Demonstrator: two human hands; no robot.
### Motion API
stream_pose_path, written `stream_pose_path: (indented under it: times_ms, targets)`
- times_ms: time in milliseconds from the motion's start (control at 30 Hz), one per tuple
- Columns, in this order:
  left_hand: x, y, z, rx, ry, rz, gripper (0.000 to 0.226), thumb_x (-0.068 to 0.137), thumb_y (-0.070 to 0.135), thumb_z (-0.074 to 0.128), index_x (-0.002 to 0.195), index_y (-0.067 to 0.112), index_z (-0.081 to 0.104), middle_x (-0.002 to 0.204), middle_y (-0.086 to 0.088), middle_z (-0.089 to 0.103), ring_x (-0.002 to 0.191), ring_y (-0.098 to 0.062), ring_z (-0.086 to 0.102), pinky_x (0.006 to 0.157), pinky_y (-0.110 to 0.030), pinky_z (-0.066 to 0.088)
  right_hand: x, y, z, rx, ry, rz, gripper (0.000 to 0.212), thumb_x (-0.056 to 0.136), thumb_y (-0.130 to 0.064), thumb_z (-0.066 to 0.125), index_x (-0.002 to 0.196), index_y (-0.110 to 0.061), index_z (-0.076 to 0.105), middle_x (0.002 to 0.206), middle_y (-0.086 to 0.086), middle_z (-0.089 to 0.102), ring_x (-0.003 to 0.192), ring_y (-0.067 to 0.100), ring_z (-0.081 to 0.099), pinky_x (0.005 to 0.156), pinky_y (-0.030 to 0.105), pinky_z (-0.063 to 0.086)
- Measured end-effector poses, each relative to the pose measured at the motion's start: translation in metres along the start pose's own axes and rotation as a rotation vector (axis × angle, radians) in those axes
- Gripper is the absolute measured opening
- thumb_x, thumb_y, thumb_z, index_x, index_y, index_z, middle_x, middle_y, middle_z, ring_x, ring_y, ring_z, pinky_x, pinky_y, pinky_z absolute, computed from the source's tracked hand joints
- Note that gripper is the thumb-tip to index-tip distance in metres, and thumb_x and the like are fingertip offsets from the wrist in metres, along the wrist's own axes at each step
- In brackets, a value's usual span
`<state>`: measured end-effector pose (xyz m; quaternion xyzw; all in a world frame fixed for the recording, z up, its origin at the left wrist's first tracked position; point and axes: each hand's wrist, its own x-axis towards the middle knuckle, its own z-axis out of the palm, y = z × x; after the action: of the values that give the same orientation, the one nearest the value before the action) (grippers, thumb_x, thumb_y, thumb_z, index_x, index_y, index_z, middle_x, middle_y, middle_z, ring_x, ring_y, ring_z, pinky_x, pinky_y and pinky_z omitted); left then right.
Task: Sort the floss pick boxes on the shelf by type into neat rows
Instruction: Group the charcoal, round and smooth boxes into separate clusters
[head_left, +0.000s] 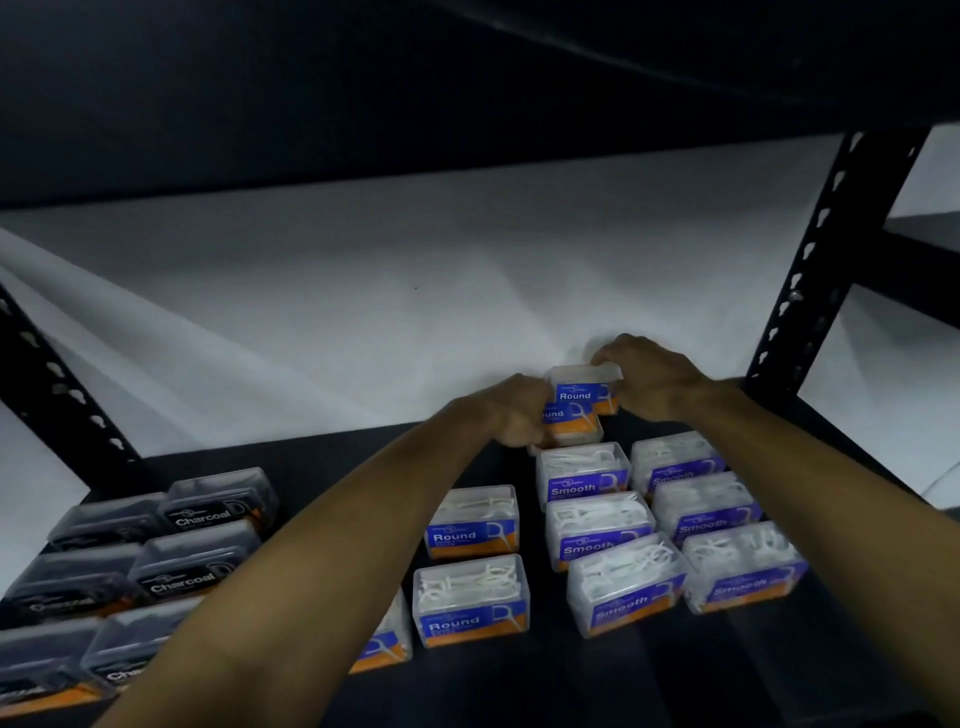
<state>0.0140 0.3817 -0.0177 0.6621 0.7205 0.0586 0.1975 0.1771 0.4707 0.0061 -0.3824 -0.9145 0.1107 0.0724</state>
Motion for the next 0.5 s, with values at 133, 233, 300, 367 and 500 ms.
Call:
stream_pose_path:
  times_ms: [133, 233, 300, 367, 500]
  targets:
    - [-0.009, -0.007, -0.003, -0.032, 0.038, 0.008, 0.037, 0.077, 0.021, 0.080, 0.110, 0.013, 0.064, 0.106, -0.004, 0.069, 0.090, -0.015, 0.065, 0.085, -0.033, 0.055, 0.005, -0.004, 0.005, -0.055, -0.007, -0.048, 0.049, 0.084, -0.027, 0.067, 0.128, -0.016, 0.051, 0.129, 0.007, 0.049, 0.114, 0.022, 0.049, 0.090, 0.035, 0.043]
    - [-0.024, -0.018, -0.010, -0.043, 0.080, -0.018, 0.046, 0.073, 0.018, 0.083, 0.115, 0.012, 0.065, 0.110, -0.006, 0.064, 0.097, -0.019, 0.062, 0.081, -0.029, 0.052, 0.010, -0.004, 0.008, -0.071, 0.007, -0.048, 0.050, 0.085, -0.024, 0.065, 0.131, -0.018, 0.048, 0.132, 0.006, 0.048, 0.115, 0.023, 0.049, 0.088, 0.034, 0.042]
    - [-0.036, -0.027, -0.014, -0.004, 0.137, -0.026, 0.054, 0.070, 0.024, 0.086, 0.119, 0.017, 0.064, 0.117, -0.004, 0.055, 0.105, -0.019, 0.055, 0.088, -0.030, 0.049, 0.012, -0.005, 0.012, -0.091, 0.007, -0.057, 0.052, 0.085, -0.025, 0.065, 0.133, -0.019, 0.046, 0.133, 0.006, 0.047, 0.116, 0.022, 0.049, 0.085, 0.031, 0.040]
    - [-0.047, -0.035, -0.018, 0.039, 0.196, -0.033, 0.062, 0.067, 0.030, 0.087, 0.121, 0.020, 0.060, 0.118, -0.002, 0.048, 0.108, -0.017, 0.048, 0.091, -0.030, 0.046, 0.014, -0.006, 0.015, -0.135, 0.005, -0.067, 0.054, 0.085, -0.026, 0.065, 0.134, -0.018, 0.044, 0.134, 0.006, 0.047, 0.118, 0.022, 0.047, 0.086, 0.031, 0.040]
    - [-0.067, -0.046, -0.022, 0.011, 0.315, -0.047, 0.077, 0.064, 0.030, 0.087, 0.127, 0.019, 0.044, 0.120, 0.000, 0.044, 0.106, -0.015, 0.048, 0.087, -0.032, 0.051, 0.017, -0.010, 0.020, -0.222, 0.019, -0.078, 0.063, 0.083, -0.029, 0.067, 0.138, -0.015, 0.039, 0.140, 0.008, 0.041, 0.126, 0.023, 0.041, 0.096, 0.037, 0.041]
